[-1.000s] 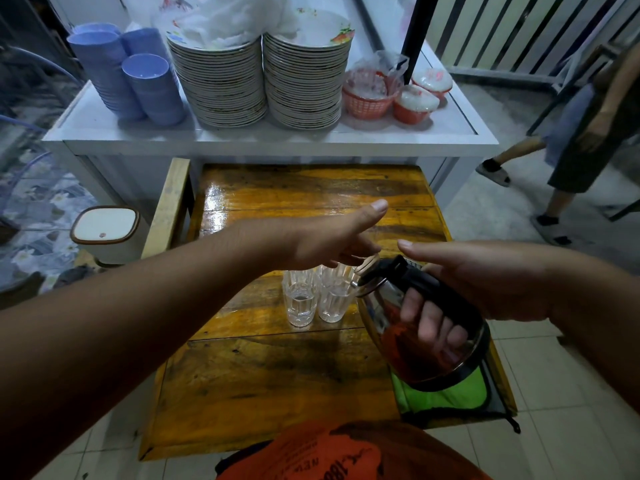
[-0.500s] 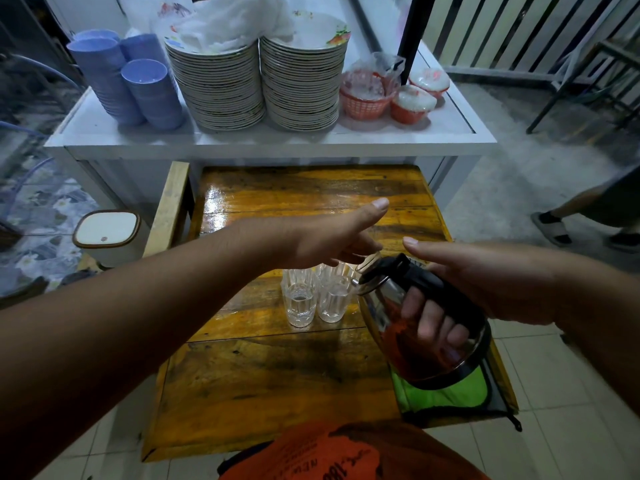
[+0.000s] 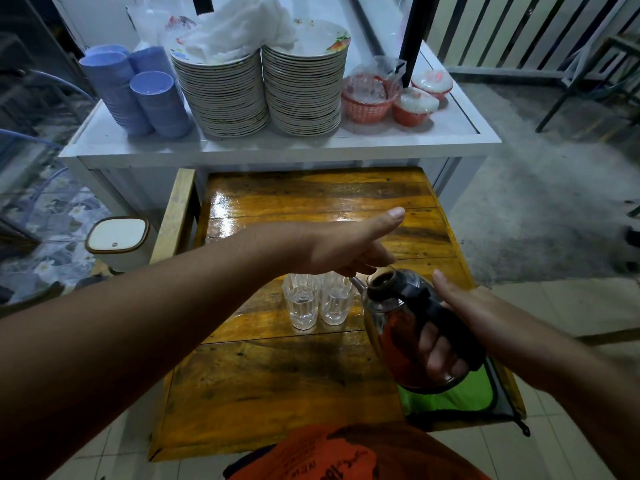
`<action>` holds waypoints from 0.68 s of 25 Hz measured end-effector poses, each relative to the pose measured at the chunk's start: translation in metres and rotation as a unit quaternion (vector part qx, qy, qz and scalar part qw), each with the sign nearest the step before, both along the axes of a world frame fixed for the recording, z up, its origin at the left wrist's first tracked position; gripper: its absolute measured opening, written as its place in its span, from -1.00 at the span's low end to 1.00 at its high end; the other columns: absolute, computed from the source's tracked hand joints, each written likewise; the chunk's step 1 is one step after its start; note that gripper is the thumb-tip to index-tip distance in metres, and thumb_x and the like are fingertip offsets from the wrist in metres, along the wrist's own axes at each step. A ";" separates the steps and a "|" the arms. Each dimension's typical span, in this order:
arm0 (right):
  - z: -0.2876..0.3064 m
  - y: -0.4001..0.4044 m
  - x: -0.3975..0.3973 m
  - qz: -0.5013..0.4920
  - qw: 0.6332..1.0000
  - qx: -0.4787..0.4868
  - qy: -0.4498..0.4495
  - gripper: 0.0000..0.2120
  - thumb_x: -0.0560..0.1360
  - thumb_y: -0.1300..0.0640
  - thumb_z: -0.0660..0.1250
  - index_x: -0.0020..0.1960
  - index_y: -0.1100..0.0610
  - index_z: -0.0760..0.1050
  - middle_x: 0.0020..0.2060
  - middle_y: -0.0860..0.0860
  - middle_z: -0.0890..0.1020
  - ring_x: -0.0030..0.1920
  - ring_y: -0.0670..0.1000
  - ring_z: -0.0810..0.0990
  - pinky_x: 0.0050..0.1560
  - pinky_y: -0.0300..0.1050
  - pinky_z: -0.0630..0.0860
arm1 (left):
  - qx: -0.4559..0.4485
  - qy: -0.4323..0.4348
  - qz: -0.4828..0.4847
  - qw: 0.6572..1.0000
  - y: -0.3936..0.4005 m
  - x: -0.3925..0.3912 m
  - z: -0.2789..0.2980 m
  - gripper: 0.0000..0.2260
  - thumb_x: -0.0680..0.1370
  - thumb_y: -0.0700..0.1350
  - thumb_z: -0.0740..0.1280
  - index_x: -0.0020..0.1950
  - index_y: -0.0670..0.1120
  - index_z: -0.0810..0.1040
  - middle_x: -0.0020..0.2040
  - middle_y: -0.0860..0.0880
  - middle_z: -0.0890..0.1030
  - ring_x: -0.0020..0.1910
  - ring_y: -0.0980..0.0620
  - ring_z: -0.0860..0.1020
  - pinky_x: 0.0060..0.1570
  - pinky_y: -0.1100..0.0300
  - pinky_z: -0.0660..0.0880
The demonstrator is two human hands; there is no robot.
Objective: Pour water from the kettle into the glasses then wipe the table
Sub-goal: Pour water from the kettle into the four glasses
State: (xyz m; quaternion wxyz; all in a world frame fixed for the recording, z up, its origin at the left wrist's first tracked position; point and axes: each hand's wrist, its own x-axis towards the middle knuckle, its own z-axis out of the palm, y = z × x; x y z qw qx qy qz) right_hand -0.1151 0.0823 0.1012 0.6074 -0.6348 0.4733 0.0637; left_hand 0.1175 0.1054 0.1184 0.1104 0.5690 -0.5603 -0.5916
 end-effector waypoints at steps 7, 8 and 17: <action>-0.027 0.009 -0.014 -0.055 0.998 -0.014 -0.030 -0.12 0.53 -0.36 -0.11 -0.30 0.33 0.66 -0.38 0.33 0.69 -0.47 0.10 0.64 -0.46 -0.24 0.50 | 0.019 -0.001 -0.021 1.000 -0.008 -0.008 -0.002 -0.17 0.57 0.33 -0.31 0.53 -0.19 0.32 0.51 -0.16 0.39 0.47 -0.04 0.39 0.41 0.12 0.31; -0.030 0.010 -0.014 -0.060 0.997 -0.013 -0.035 -0.12 0.52 -0.36 -0.10 -0.30 0.34 0.66 -0.38 0.34 0.69 -0.47 0.10 0.64 -0.46 -0.24 0.50 | 0.020 -0.002 -0.022 1.000 -0.008 -0.008 -0.003 -0.17 0.57 0.33 -0.31 0.53 -0.19 0.32 0.51 -0.16 0.40 0.47 -0.04 0.39 0.42 0.11 0.31; -0.024 -0.005 -0.004 -0.071 0.994 -0.003 -0.080 -0.11 0.48 -0.40 -0.10 -0.27 0.34 0.65 -0.38 0.34 0.69 -0.47 0.10 0.64 -0.47 -0.24 0.49 | 0.002 -0.014 0.001 1.000 -0.027 0.003 0.010 -0.14 0.56 0.32 -0.35 0.49 -0.20 0.39 0.46 -0.16 0.46 0.42 -0.04 0.45 0.42 0.08 0.35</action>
